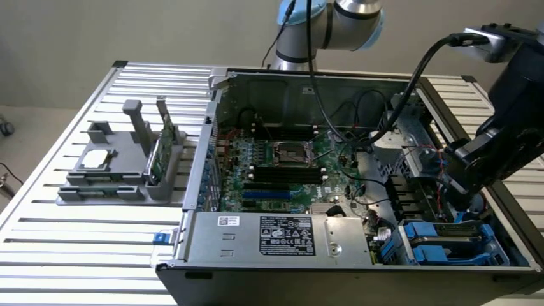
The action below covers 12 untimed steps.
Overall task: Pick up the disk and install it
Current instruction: 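Insert the first disk wire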
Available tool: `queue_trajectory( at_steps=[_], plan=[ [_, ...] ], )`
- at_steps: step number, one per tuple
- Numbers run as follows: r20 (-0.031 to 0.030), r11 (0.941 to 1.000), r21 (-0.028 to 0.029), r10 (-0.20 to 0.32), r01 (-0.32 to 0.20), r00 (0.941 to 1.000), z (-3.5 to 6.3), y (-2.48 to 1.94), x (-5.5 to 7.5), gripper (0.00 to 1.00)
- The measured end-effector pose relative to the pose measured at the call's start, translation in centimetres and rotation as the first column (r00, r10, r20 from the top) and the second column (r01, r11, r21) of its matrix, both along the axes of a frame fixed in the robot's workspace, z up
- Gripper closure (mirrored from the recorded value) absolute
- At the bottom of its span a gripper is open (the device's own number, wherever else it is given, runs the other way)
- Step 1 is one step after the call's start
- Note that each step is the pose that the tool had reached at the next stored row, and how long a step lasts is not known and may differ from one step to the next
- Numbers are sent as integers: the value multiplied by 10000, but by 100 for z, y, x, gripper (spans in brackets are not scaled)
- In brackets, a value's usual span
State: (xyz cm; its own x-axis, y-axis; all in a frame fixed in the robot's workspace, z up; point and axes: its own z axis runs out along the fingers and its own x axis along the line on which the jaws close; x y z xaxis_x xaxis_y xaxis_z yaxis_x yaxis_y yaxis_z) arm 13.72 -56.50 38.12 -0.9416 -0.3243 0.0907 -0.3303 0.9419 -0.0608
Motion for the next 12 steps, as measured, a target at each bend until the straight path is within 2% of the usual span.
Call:
queue_trajectory(
  at_steps=[6,12],
  plan=[
    [-1,9959,16,-906,906,9959,0,0,0,89],
    [13,9848,38,-1739,1739,9848,0,0,0,89]
  ],
)
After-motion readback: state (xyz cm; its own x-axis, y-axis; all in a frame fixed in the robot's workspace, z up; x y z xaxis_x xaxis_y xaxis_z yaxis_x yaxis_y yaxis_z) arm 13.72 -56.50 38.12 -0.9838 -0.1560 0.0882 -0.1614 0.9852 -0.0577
